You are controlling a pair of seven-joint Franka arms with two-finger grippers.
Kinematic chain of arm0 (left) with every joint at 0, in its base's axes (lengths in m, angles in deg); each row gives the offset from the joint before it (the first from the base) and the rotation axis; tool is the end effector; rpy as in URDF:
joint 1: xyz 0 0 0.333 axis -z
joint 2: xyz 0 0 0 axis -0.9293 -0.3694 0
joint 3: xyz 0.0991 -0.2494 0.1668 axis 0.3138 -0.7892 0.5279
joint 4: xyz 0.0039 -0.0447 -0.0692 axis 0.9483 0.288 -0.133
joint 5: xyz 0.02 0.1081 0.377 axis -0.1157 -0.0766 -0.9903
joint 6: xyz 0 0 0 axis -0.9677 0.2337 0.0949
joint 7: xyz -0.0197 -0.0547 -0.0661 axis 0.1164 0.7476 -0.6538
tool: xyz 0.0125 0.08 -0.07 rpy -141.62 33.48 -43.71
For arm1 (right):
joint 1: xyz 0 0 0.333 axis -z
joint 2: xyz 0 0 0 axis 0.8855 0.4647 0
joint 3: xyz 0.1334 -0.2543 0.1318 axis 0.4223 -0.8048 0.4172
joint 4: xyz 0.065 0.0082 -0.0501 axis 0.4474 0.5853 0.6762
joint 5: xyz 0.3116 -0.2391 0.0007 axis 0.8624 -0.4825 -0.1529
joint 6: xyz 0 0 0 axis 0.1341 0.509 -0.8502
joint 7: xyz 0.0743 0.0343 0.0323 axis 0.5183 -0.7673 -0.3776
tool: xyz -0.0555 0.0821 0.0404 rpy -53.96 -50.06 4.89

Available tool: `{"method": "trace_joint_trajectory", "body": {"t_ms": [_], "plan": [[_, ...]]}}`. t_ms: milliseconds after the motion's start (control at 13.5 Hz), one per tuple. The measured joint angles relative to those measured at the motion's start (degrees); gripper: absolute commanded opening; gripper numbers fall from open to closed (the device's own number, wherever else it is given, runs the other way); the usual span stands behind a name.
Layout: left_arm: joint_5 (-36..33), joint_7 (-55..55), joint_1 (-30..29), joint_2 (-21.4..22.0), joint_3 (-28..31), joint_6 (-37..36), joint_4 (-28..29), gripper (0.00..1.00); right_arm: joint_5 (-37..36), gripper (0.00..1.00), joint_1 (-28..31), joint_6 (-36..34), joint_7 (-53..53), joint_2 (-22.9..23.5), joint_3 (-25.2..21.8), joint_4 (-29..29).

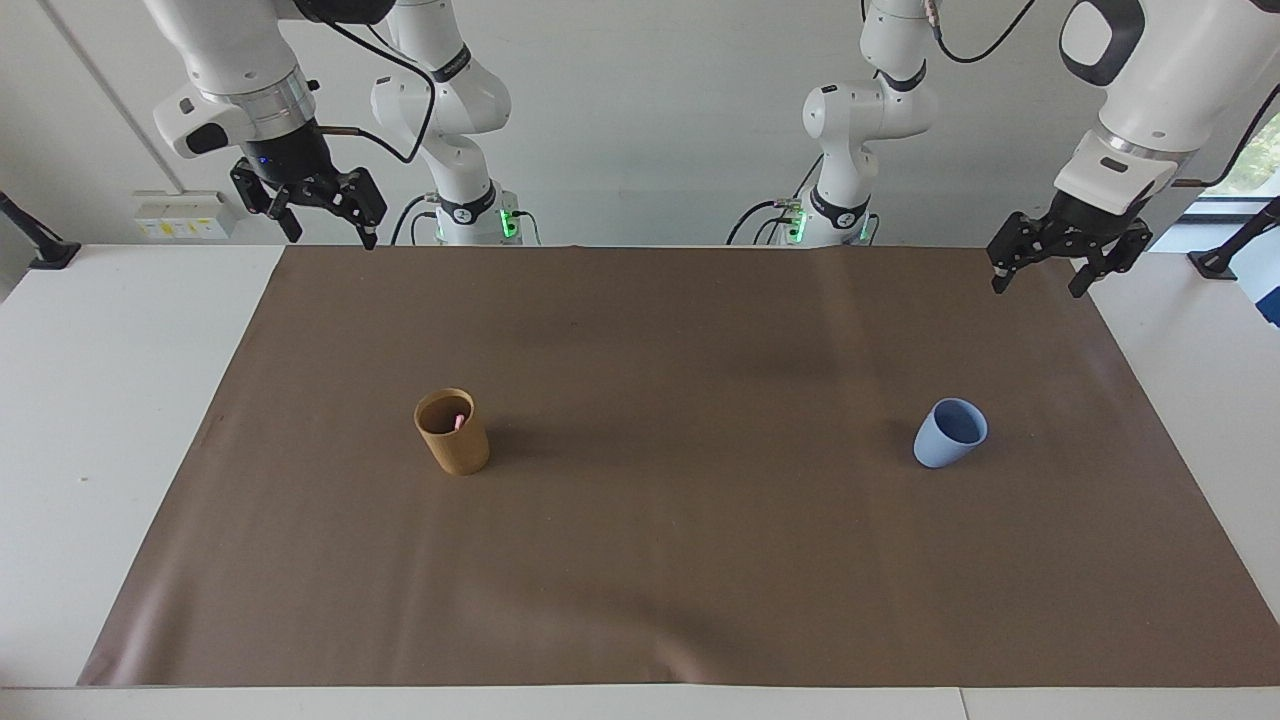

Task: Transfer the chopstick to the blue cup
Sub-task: 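Grasp the light blue cup rim with the left gripper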

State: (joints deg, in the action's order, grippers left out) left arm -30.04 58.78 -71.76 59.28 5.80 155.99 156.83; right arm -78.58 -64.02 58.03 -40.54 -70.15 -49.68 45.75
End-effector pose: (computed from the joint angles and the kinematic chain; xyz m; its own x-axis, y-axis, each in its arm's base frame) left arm 0.5645 0.0014 0.5972 0.9852 -0.1410 0.0975 -0.1407 -0.9900 -0.0101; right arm 0.5228 -0.0019 0.6468 0.9905 -0.1377 -0.0050 -0.1376 -0.9903 0.0178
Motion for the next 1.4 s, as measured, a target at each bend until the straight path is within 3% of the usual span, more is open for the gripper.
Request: {"method": "trace_joint_trajectory", "body": {"t_ms": [222, 665, 887, 961, 1109, 1183, 1257, 1405], "plan": [[0.0, 1.55, -1.41, -2.43, 0.09, 9.57, 5.95, 1.0, 0.0, 1.0, 0.35, -0.09, 0.0, -0.01, -0.02, 0.05], [0.0, 1.63, -1.44, -11.36, -0.14, 22.54, 9.64, 0.97, 0.0, 1.0, 0.89, -0.08, 0.0, -0.04, -0.02, 0.05], [0.69, 1.63, -1.45, -13.41, -0.15, 28.2, 13.65, 0.8, 0.01, 1.0, 0.83, -0.08, 0.0, -0.05, 0.09, 0.05], [0.95, 1.63, -1.45, -13.69, -0.14, 28.68, 14.27, 0.68, 0.01, 1.0, 0.83, -0.08, 0.0, -0.05, 0.09, 0.05], [1.04, 1.62, -1.45, -14.09, -0.15, 29.51, 14.83, 0.37, 0.01, 1.0, 0.83, -0.08, 0.0, -0.05, 0.09, 0.06], [1.1, 1.59, -1.45, -14.25, -0.15, 29.63, 14.91, 0.13, 0.01, 1.0, 0.83, -0.08, 0.0, -0.05, 0.09, 0.09], [1.2, 1.56, -1.45, -14.36, -0.15, 29.64, 14.92, 0.0, 0.01, 1.0, 0.84, -0.08, 0.0, -0.05, 0.07, 0.11], [1.38, 1.55, -1.47, -14.47, -0.13, 29.42, 14.96, 0.0, 0.01, 1.0, 0.89, -0.08, 0.0, -0.05, -0.02, 0.12]]}}
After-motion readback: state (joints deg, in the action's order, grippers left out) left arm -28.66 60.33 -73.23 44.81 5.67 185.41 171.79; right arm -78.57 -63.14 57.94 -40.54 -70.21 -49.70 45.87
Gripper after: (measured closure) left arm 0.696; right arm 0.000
